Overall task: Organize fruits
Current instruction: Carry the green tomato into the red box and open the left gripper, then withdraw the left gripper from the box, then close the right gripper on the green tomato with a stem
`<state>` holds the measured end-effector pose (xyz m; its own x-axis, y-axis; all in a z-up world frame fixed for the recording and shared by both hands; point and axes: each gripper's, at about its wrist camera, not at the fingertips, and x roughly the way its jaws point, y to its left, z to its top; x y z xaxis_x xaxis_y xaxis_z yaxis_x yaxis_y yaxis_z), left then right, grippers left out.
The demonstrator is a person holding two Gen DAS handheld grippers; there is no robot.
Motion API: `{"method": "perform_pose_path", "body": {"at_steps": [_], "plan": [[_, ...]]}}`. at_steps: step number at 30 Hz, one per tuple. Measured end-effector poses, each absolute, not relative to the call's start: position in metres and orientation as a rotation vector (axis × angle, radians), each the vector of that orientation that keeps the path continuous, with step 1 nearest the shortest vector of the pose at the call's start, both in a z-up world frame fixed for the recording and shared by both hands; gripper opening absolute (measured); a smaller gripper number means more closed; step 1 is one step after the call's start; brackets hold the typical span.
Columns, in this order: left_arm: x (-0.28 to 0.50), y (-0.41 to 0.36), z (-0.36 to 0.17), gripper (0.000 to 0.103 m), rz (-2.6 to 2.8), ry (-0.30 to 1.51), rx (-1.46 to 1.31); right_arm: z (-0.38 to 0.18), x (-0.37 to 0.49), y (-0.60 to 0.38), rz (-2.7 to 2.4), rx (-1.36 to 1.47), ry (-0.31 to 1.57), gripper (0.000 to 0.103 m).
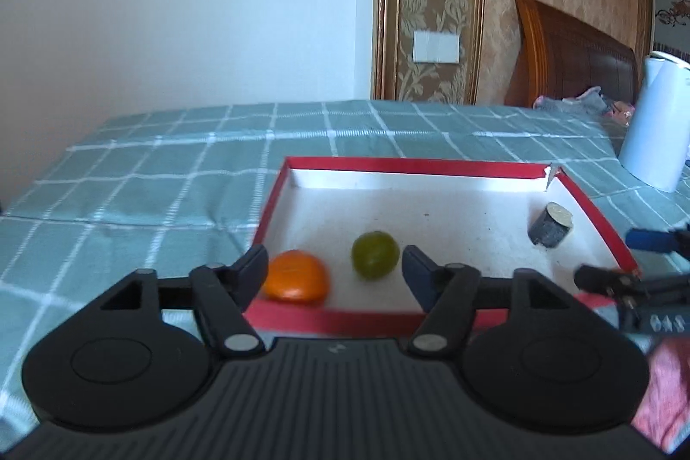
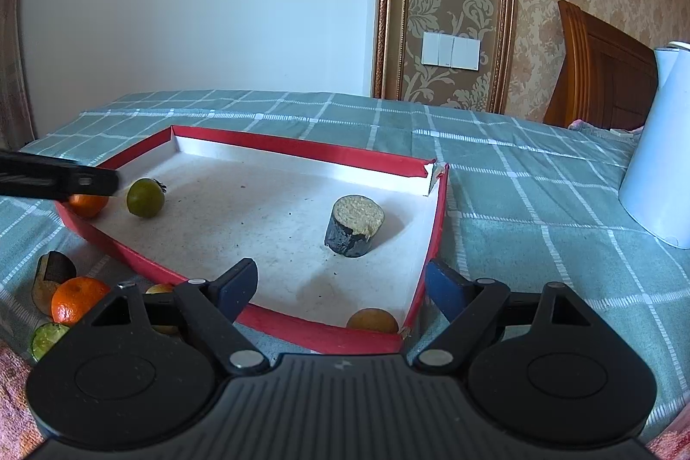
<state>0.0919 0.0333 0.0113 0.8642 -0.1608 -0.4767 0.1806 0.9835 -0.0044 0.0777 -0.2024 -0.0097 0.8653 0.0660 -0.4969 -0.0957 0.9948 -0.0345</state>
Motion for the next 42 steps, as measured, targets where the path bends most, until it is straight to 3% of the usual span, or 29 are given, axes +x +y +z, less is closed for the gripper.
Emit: {"method": "perform_pose_path", "body": {"at_steps": [7, 20, 26, 36, 40, 42], "plan": [[0.051, 0.058, -0.005, 0.083, -0.173, 0.532, -0.045, -0.008, 0.072, -0.201, 0.113, -0.063, 0.499, 0.085], [0.034, 0.087, -0.029, 0.088, -0.121, 0.585, -0.108, -0.008, 0.024, -0.189, 0.278, -0.090, 0.482, 0.085], [0.033, 0.086, -0.030, 0.092, -0.126, 0.583, -0.104, -0.013, 0.022, -0.187, 0.347, -0.058, 0.538, 0.068], [0.034, 0.083, -0.032, 0.103, -0.133, 0.602, -0.077, -0.019, 0.021, -0.169, 0.400, -0.102, 0.575, 0.055], [0.034, 0.083, -0.032, 0.103, -0.133, 0.603, -0.081, -0.022, 0.029, -0.168, 0.400, -0.085, 0.599, 0.045], [0.034, 0.083, -0.032, 0.103, -0.133, 0.604, -0.081, -0.022, 0.030, -0.167, 0.394, -0.089, 0.594, 0.045]]}}
